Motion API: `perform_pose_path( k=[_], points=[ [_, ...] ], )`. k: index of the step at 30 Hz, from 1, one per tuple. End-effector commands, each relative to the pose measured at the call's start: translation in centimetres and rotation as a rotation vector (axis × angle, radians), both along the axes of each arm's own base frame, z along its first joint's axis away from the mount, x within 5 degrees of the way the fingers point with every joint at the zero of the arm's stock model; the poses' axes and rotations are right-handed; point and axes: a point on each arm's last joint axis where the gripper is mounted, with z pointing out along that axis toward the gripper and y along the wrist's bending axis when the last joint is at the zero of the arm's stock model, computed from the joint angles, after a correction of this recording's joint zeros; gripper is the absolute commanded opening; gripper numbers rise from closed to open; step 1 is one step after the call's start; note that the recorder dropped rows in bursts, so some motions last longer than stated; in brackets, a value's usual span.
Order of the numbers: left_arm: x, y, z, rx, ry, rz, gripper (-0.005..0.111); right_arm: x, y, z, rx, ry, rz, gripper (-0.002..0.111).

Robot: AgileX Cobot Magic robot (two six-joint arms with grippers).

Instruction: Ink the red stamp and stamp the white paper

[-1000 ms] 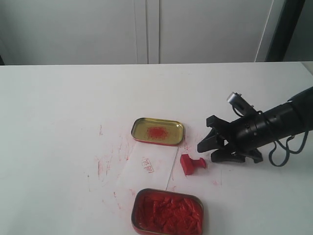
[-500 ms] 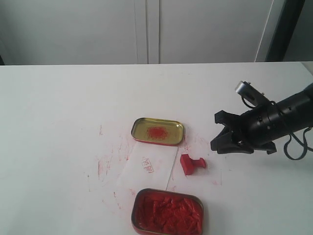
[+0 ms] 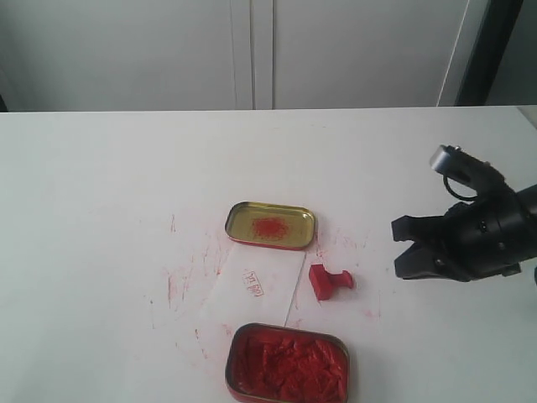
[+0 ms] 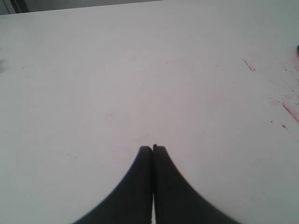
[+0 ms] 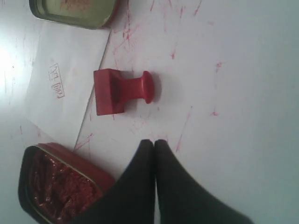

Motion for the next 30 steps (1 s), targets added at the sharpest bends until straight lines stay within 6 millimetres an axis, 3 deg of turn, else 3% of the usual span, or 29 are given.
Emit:
perform_pose_path(
  k=[1, 14, 30],
  points=[
    [0.0, 0.0, -0.1, -0.004, -0.003, 0.005, 0.000, -1.8, -0.8, 1.4, -0.067, -0.095, -0.054, 0.000],
    [0.0, 0.0, -0.1, -0.004, -0.003, 0.005, 0.000, -5.6, -3.0, 5.1, -0.299, -0.158, -0.158, 0.000],
    [0.0, 0.0, -0.1, -0.004, -0.003, 0.005, 0.000, -8.3, -4.4, 7.2, -0.494, -0.197, -0.118, 0.000]
  ],
)
